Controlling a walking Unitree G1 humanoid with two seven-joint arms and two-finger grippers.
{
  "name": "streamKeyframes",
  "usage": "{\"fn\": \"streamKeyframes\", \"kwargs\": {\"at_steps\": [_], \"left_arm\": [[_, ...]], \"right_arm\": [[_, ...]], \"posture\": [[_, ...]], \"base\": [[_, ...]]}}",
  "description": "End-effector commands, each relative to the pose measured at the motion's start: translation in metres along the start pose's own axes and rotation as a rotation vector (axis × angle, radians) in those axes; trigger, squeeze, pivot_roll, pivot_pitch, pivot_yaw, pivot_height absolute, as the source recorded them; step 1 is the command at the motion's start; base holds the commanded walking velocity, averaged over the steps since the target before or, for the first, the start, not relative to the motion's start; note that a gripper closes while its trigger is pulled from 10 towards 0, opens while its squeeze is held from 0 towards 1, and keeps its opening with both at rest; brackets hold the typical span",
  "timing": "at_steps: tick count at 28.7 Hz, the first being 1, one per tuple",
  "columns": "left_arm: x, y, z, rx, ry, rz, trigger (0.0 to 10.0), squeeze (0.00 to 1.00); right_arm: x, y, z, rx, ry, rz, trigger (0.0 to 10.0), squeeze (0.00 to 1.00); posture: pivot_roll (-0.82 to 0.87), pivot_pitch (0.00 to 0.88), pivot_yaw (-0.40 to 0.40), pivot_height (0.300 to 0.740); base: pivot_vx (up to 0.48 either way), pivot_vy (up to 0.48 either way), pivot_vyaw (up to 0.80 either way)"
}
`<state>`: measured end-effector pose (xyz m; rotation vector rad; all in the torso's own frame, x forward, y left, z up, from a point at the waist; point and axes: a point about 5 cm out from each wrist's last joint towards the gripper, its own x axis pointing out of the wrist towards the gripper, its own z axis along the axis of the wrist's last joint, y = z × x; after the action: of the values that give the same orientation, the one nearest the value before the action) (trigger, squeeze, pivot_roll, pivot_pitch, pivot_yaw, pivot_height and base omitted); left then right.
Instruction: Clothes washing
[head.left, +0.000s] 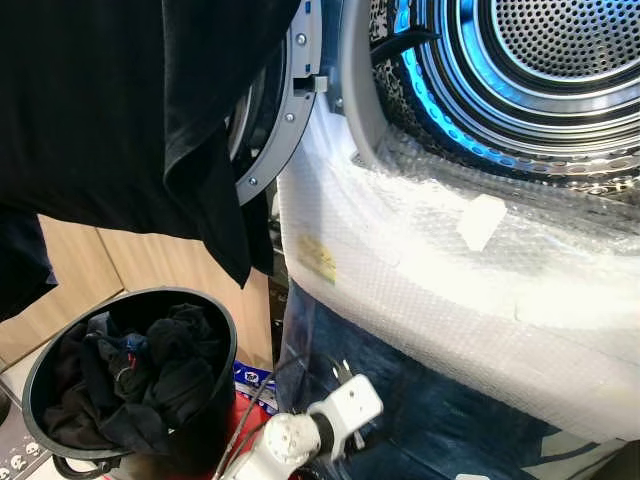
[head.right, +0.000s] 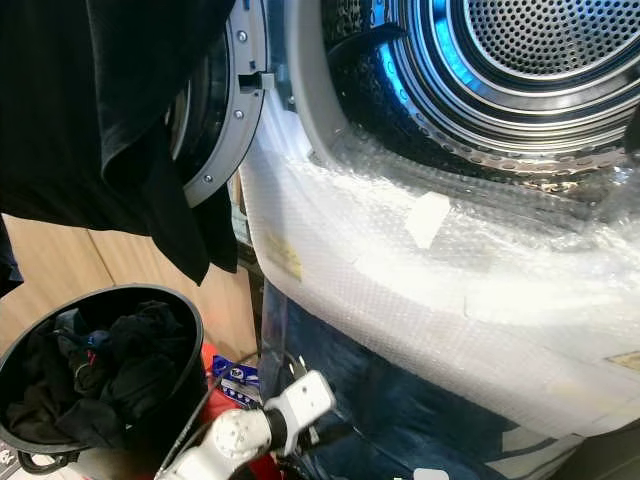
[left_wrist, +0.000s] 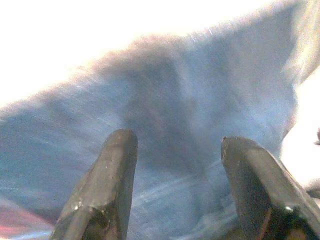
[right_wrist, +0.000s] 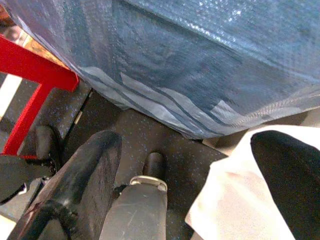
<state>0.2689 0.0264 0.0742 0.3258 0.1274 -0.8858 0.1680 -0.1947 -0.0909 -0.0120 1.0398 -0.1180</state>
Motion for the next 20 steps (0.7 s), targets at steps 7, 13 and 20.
{"fn": "streamKeyframes", "kwargs": {"at_steps": [7,13,20], "left_arm": [[-0.045,0.028,0.05,-0.022,-0.078,0.331,10.0,0.0],[-0.087,0.052,0.062,-0.154,-0.079,0.665,10.0,0.0],[-0.135,0.069,0.041,-0.37,-0.012,1.021,10.0,0.0]], "right_arm": [[0.0,-0.003,-0.002,-0.043,0.015,0.0,10.0,0.0],[0.0,-0.003,0.001,-0.046,0.015,0.003,10.0,0.0],[0.0,0.003,0.001,-0.065,0.012,0.019,10.0,0.0]], "posture": [[0.07,0.0,-0.046,0.74],[0.1,0.0,-0.05,0.74],[0.12,0.0,-0.055,0.74]], "base": [[0.0,0.0,0.0],[0.0,0.0,0.0],[0.0,0.0,0.0]]}}
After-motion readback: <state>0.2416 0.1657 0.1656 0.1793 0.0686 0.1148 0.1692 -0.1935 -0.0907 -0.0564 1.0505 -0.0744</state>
